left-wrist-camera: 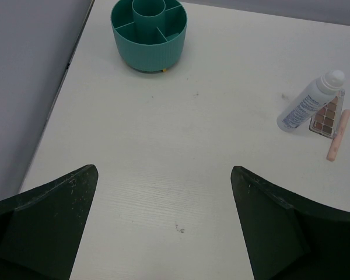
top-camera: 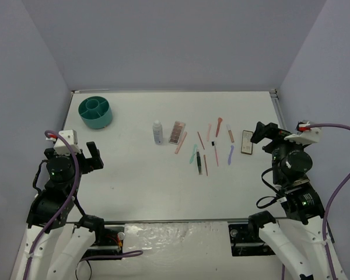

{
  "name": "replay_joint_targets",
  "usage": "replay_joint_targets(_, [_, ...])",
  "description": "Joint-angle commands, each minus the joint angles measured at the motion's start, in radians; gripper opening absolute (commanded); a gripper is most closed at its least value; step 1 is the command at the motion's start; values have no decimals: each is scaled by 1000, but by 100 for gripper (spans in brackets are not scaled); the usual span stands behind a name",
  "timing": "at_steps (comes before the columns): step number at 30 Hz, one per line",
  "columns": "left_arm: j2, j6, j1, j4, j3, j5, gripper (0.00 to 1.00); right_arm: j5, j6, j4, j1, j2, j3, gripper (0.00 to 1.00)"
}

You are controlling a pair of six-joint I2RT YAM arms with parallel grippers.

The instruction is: Organize the makeup

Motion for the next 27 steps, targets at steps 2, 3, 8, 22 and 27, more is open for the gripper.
replay_joint_targets(2, [18, 13, -2, 70, 23, 4, 97, 8, 25, 74, 10, 38, -13, 100])
replay_joint_targets(3, [18, 13, -2, 70, 23, 5, 97, 8, 25, 74, 10, 39, -14, 100])
replay_joint_targets(8, [18, 13, -2, 73, 21, 10, 97, -27, 48, 42, 10, 122, -26, 100])
replay_joint_targets(22, [12, 14, -2, 75, 14, 10, 97, -103, 247, -19, 12, 586, -48, 100])
replay_joint_targets(27, [7, 16, -3, 75, 11, 8, 97, -95, 291, 21, 13, 716, -90, 93])
